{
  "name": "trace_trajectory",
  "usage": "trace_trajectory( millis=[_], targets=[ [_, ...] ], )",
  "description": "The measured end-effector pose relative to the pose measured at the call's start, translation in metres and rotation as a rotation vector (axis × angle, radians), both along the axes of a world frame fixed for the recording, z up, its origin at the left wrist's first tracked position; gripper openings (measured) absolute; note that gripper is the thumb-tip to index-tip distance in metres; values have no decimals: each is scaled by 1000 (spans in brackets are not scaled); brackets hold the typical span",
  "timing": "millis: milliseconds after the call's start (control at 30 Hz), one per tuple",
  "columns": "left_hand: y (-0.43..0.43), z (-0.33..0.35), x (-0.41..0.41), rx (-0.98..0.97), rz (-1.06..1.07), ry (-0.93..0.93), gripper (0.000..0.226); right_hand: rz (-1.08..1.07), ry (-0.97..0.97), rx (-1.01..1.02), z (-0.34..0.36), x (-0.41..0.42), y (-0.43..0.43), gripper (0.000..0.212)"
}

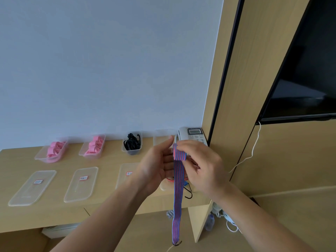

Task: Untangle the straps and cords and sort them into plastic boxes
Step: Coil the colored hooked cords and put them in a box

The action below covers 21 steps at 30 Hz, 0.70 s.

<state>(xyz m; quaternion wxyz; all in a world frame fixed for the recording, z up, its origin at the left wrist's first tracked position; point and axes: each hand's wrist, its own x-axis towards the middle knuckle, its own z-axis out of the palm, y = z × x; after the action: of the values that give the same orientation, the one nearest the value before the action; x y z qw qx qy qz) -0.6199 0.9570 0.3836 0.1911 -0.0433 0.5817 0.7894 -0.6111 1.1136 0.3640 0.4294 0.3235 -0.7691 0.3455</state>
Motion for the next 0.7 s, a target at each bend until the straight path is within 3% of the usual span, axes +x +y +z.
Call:
trace_trajectory(
  millis=[200, 500, 633, 700],
  targets=[
    [-8, 0, -8, 42, 28, 21, 28, 49, -39, 96, -11, 6, 1, 42],
    [-9, -1, -5, -22, 67, 132, 27, 84, -259, -91, 2, 6, 0, 9],
    [-11, 0, -3, -46, 43, 201, 25, 18, -684, -180, 8, 1, -2, 48],
    [-10, -1, -3, -59, 28, 222, 21, 114, -875, -146, 11, -4, 0, 48]
  ],
)
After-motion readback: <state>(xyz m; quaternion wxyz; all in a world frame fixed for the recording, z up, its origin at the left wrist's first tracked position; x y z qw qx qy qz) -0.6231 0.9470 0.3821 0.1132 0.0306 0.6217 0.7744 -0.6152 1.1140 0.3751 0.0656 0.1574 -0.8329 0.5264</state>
